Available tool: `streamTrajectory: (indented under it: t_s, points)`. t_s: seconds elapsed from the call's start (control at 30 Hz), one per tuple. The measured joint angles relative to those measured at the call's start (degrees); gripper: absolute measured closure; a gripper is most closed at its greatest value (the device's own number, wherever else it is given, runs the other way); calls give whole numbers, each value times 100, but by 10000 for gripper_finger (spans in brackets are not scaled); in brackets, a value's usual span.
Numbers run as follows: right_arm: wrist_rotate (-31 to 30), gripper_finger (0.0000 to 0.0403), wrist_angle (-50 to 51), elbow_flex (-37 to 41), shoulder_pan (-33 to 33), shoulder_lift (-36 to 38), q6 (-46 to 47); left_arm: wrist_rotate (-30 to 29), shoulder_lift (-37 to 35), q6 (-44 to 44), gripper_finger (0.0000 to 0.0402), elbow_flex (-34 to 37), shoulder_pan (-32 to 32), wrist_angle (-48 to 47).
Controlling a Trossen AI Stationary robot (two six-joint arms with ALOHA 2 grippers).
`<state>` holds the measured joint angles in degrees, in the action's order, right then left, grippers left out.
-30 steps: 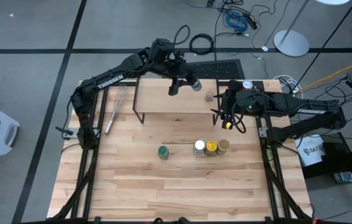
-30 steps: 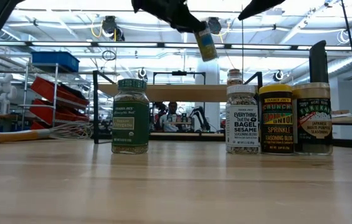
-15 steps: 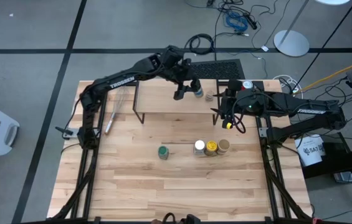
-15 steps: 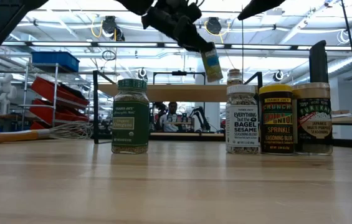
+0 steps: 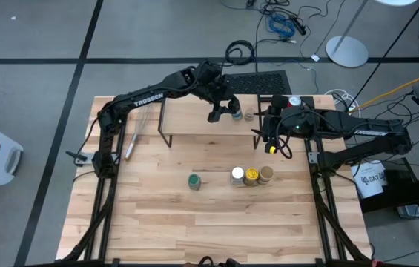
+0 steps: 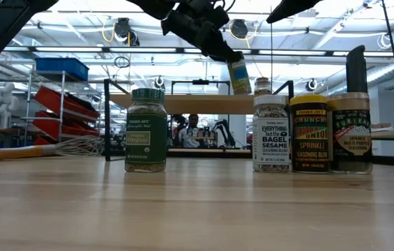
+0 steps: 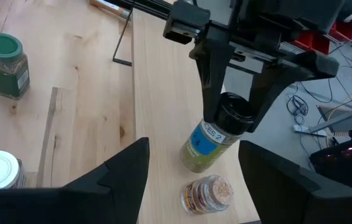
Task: Shelf spices
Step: Put the black seasoning bottle on the shelf
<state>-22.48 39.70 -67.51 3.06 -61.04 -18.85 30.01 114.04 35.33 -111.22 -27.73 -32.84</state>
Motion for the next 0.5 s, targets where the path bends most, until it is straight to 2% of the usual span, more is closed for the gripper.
streamTrajectory:
  t_s: [0.5]
  points:
    - [0, 167, -2, 0, 1, 0, -4, -21, 0, 15, 179, 16, 0, 165]
